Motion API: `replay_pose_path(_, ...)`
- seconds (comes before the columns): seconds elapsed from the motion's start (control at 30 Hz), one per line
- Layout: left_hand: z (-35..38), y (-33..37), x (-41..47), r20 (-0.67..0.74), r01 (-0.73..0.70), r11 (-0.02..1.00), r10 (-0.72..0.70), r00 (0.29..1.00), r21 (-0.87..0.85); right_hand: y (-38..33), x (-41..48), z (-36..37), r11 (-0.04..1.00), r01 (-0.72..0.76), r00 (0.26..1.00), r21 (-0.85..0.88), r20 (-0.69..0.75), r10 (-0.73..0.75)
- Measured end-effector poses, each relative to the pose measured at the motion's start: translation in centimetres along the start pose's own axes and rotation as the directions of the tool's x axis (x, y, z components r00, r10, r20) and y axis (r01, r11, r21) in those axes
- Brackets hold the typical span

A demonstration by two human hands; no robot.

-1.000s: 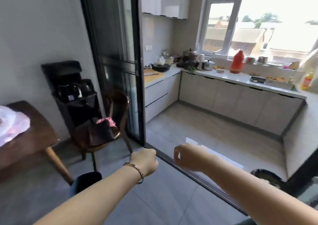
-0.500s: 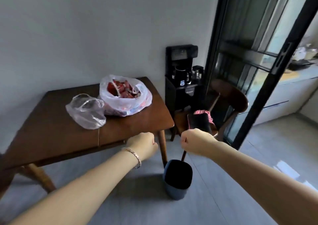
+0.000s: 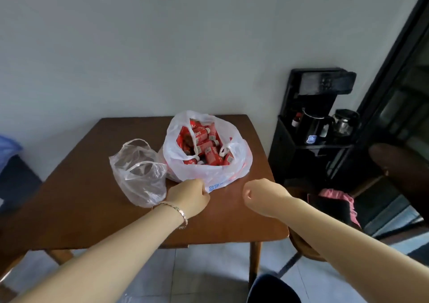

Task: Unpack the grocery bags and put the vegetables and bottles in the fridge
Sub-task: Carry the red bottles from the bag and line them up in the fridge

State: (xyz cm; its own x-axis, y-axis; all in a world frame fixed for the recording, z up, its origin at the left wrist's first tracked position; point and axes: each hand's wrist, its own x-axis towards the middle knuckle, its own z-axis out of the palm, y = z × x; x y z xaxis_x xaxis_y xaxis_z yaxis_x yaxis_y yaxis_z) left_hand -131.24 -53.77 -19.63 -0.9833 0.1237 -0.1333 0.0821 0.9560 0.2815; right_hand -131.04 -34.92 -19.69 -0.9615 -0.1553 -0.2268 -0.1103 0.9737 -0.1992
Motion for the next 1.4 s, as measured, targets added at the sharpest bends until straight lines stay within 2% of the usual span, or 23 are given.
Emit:
replay_pose_path(0.13, -0.6, -2.3, 6.1, -0.048, 0.031, 1.000, -0.031, 0.998, 0.000, -0.7, 8.3, -1.7, 0.995, 0.073, 0.997, -0.062, 0.032, -0.071)
replay_pose_path(0.23, -0.4, -4.5, 10.0, -0.088, 0.013, 0.999, -0.015, 0.996, -0.030, -2.5, 13.5, -1.8, 0.995, 0.085, 0.996, 0.051, 0.011, -0.086)
replay_pose_path(0.33, 0.0, -6.1, 13.8, -0.147, -0.124, 0.992, 0.120, 0.982, -0.017, -4.0, 17.4, -1.0, 0.991, 0.057, 0.998, 0.119, -0.038, -0.053)
replay_pose_path(0.43, 0.6, -7.3, 18.6, -0.157, -0.313, 0.948, 0.318, 0.935, 0.053, -4.9, 21.9, 1.0, 0.982, 0.002, 0.997, 0.189, -0.073, 0.012)
replay_pose_path(0.47, 0.9, -7.7, 20.2, -0.124, -0.362, 0.928, 0.372, 0.920, 0.091, -5.1, 23.3, 1.6, 0.975, -0.028, 0.997, 0.219, -0.062, 0.043)
replay_pose_path(0.53, 1.9, -8.3, 23.4, 0.037, -0.446, 0.865, 0.450, 0.892, 0.231, -5.4, 25.9, 2.8, 0.966, -0.085, 0.995, 0.245, -0.021, 0.093)
replay_pose_path(0.6, 3.3, -8.9, 26.6, 0.279, -0.567, 0.715, 0.493, 0.824, 0.409, -5.7, 28.1, 3.5, 0.960, -0.159, 0.987, 0.230, 0.058, 0.150)
replay_pose_path(0.67, 4.7, -9.6, 29.4, 0.477, -0.648, 0.556, 0.441, 0.761, 0.521, -5.8, 30.1, 4.4, 0.939, -0.268, 0.958, 0.214, 0.157, 0.238)
replay_pose_path(0.7, 5.4, -10.1, 30.6, 0.539, -0.659, 0.513, 0.385, 0.750, 0.551, -5.8, 30.9, 5.1, 0.921, -0.330, 0.934, 0.208, 0.211, 0.287)
replay_pose_path(0.73, 5.8, -10.7, 31.5, 0.579, -0.641, 0.521, 0.305, 0.756, 0.563, -5.7, 31.5, 5.7, 0.902, -0.389, 0.905, 0.187, 0.261, 0.336)
replay_pose_path(0.83, 5.5, -12.4, 33.2, 0.584, -0.451, 0.757, 0.114, 0.804, 0.473, -5.3, 32.9, 7.2, 0.867, -0.495, 0.821, 0.052, 0.353, 0.448)
replay_pose_path(0.9, 5.3, -13.1, 33.7, 0.524, -0.326, 0.859, 0.081, 0.848, 0.395, -5.1, 33.7, 8.0, 0.865, -0.500, 0.798, -0.038, 0.368, 0.477)
replay_pose_path(1.0, 5.8, -13.1, 34.4, 0.448, -0.190, 0.949, 0.061, 0.892, 0.250, -4.9, 34.4, 9.1, 0.888, -0.442, 0.814, -0.125, 0.360, 0.456)
replay_pose_path(1.07, 6.7, -12.5, 35.2, 0.461, -0.062, 0.983, -0.024, 0.887, 0.170, -4.6, 34.4, 9.7, 0.911, -0.386, 0.833, -0.143, 0.371, 0.411)
replay_pose_path(1.2, 8.3, -11.6, 36.7, 0.584, 0.169, 0.984, -0.168, 0.794, 0.052, -3.4, 34.2, 9.7, 0.958, -0.258, 0.863, -0.125, 0.415, 0.287)
replay_pose_path(1.27, 8.8, -11.7, 37.1, 0.575, 0.256, 0.967, -0.199, 0.793, -0.019, -2.8, 34.0, 9.5, 0.974, -0.193, 0.886, -0.116, 0.406, 0.224)
replay_pose_path(1.4, 8.1, -11.7, 37.0, 0.508, 0.231, 0.973, -0.185, 0.841, -0.029, -2.3, 33.6, 9.6, 0.988, -0.140, 0.912, -0.065, 0.381, 0.154)
